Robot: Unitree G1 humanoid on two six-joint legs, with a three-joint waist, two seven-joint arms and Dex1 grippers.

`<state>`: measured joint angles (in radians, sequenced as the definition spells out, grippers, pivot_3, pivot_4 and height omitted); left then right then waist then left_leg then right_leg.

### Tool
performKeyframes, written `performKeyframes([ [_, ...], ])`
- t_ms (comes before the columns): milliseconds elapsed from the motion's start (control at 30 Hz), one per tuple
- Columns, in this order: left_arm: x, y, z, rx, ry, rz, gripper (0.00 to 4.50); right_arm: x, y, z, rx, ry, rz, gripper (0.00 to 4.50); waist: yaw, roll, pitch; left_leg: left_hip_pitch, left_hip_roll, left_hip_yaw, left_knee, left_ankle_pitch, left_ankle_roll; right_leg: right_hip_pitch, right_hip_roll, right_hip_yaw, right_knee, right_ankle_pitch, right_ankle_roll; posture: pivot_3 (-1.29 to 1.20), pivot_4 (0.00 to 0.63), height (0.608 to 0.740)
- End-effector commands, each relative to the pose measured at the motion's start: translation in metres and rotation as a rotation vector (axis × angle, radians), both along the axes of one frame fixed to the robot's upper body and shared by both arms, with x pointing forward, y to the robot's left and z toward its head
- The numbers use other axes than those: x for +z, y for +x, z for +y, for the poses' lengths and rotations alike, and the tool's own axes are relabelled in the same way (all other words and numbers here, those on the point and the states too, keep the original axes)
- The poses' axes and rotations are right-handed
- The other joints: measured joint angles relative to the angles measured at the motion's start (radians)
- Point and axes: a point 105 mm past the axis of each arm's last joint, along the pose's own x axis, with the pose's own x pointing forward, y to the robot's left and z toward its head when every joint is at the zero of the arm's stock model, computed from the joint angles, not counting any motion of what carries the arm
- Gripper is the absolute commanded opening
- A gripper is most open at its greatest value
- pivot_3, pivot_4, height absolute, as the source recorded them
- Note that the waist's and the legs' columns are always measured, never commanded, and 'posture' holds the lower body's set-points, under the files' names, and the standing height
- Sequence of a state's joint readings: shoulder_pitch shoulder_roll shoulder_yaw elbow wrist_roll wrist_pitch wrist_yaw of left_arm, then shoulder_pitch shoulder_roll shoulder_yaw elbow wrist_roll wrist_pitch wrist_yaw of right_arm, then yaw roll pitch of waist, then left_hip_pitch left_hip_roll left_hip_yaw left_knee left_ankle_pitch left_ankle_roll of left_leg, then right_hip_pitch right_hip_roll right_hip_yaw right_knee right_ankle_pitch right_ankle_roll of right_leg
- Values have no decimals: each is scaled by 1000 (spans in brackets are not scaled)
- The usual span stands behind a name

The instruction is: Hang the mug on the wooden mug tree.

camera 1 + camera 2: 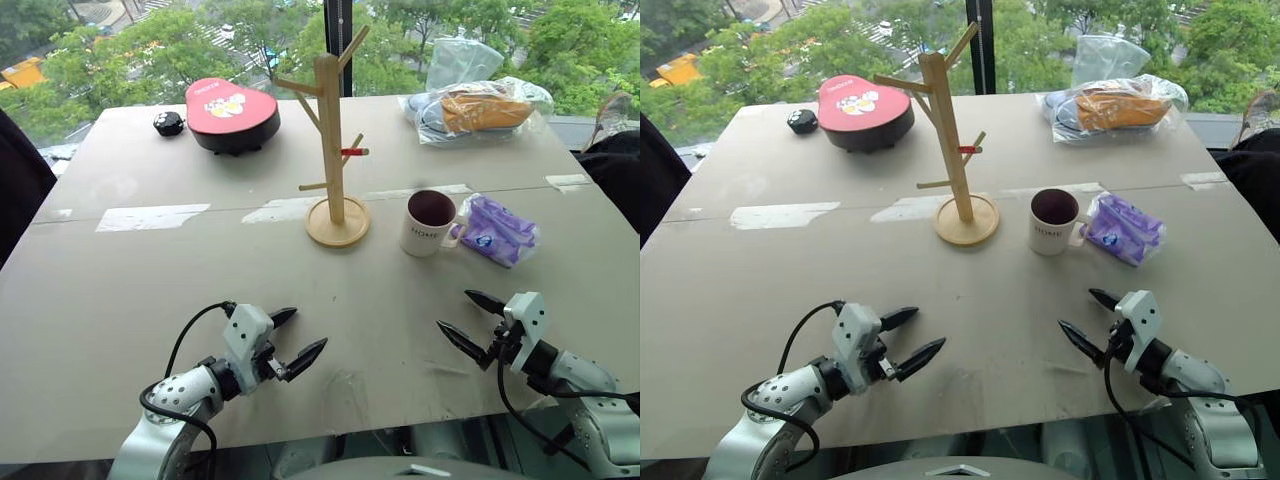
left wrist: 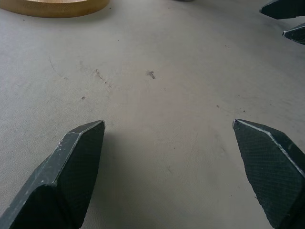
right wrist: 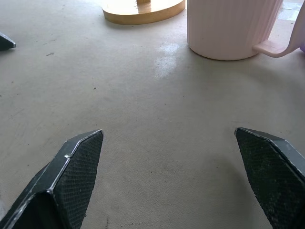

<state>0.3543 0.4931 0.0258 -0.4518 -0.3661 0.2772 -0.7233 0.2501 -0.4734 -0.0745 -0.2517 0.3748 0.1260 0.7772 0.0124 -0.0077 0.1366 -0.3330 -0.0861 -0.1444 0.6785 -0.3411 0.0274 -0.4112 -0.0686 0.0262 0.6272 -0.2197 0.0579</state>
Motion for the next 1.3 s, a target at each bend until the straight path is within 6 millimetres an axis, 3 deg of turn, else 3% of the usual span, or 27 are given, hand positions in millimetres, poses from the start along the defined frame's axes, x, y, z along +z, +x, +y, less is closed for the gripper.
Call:
performKeyframes([
  [33, 8, 3, -4, -16, 8, -44, 4425, 9, 5, -4, -2, -6, -49, 4500, 1, 0, 0, 0, 0, 0, 0, 0, 0, 0, 0, 0, 0, 0, 0, 0, 150, 740],
  [533, 10, 10, -4, -7, 1, -74, 4425, 11, 13, 1, -23, 23, -67, 4500, 2, 0, 0, 1, 0, 0, -5, 0, 0, 0, 0, 1, -1, 0, 0, 0, 150, 740],
  [700, 14, 12, -8, -37, -3, -85, 4425, 25, 31, -5, -137, 86, -117, 4500, 1, 0, 0, 1, 0, 0, -5, 0, 0, 0, 0, 1, -1, 0, 0, 0, 150, 740],
  [1000, 69, 9, -45, -319, -71, -192, 4425, 35, 82, -20, -344, 77, -212, 4500, 0, 1, 1, 2, 0, 1, -6, 0, 0, -1, 0, 1, -1, 0, 0, 0, 150, 740],
  [1133, 81, 10, -48, -368, -39, -219, 4425, 38, 97, -29, -402, 84, -240, 4500, -3, 1, 1, 2, 0, 3, -8, 0, 0, -2, 1, 3, -2, 0, -1, 0, 150, 740],
  [1300, 87, 14, -48, -368, -26, -239, 4425, 41, 108, -25, -377, 88, -267, 4500, -7, 2, 1, 2, 1, 3, -8, 0, 0, -3, 3, 3, -1, 0, -1, 0, 150, 740],
])
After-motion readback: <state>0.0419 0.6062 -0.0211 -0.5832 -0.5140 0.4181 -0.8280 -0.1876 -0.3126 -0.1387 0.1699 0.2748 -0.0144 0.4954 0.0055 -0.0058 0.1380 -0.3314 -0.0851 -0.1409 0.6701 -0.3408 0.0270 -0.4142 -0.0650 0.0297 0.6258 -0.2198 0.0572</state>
